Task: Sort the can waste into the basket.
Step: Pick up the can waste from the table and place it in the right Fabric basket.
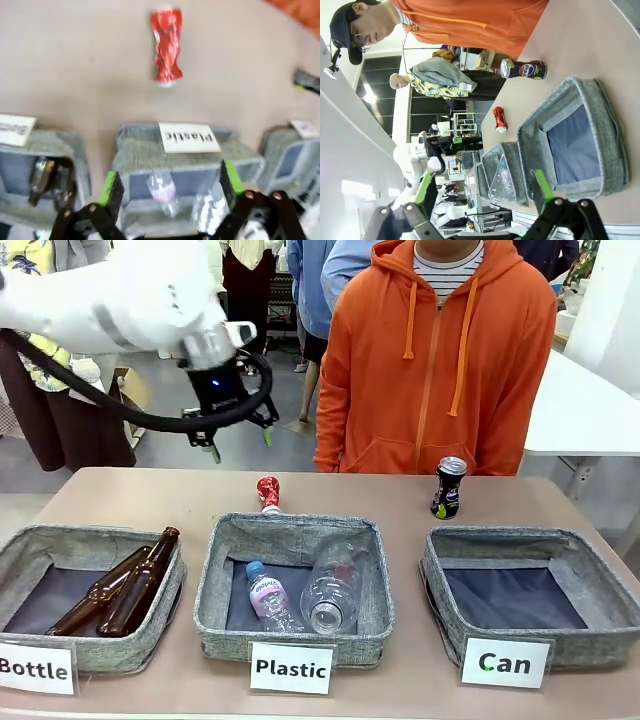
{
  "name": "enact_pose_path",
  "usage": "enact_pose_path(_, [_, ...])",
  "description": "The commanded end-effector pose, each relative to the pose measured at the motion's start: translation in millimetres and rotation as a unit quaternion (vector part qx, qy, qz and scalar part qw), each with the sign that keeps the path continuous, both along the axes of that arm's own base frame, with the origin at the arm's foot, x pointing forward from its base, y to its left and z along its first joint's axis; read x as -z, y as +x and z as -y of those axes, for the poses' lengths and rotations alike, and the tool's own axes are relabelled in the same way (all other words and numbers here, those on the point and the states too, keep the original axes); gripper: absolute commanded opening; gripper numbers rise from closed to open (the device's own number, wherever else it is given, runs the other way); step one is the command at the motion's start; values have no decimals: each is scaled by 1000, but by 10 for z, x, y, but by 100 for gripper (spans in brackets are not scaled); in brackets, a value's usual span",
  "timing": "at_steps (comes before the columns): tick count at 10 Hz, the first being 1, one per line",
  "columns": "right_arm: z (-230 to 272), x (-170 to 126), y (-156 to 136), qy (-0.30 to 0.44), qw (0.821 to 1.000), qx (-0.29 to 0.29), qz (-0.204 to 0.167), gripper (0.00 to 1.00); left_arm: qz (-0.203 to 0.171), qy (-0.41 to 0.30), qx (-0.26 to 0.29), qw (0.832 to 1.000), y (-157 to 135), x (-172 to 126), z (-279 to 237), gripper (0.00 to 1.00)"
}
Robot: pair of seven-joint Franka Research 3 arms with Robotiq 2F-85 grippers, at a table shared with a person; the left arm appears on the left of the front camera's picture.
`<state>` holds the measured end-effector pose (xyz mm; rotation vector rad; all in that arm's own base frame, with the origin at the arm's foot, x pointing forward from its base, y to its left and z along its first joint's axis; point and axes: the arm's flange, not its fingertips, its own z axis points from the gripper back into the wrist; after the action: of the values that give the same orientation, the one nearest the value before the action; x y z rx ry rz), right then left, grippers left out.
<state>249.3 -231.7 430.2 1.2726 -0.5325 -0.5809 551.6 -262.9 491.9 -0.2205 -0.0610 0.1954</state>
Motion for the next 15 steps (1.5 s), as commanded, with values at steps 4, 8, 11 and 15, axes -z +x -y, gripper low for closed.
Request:
enact_pose_path(4, [-1,-25,26,7,1000,4,14,100,114,69,21,991,254,444,456,100])
enact_pose_path(8, [-1,-25,26,7,1000,4,14,100,104,81,35,991,479,821,470,100])
enact_pose_path(11, [-1,-25,26,7,1000,4,14,100,97,94,73,988,597,1104,595,100])
enact_pose_path(15, [-1,-25,26,7,1000,4,14,100,78,112,91,986,734,1490,731,100])
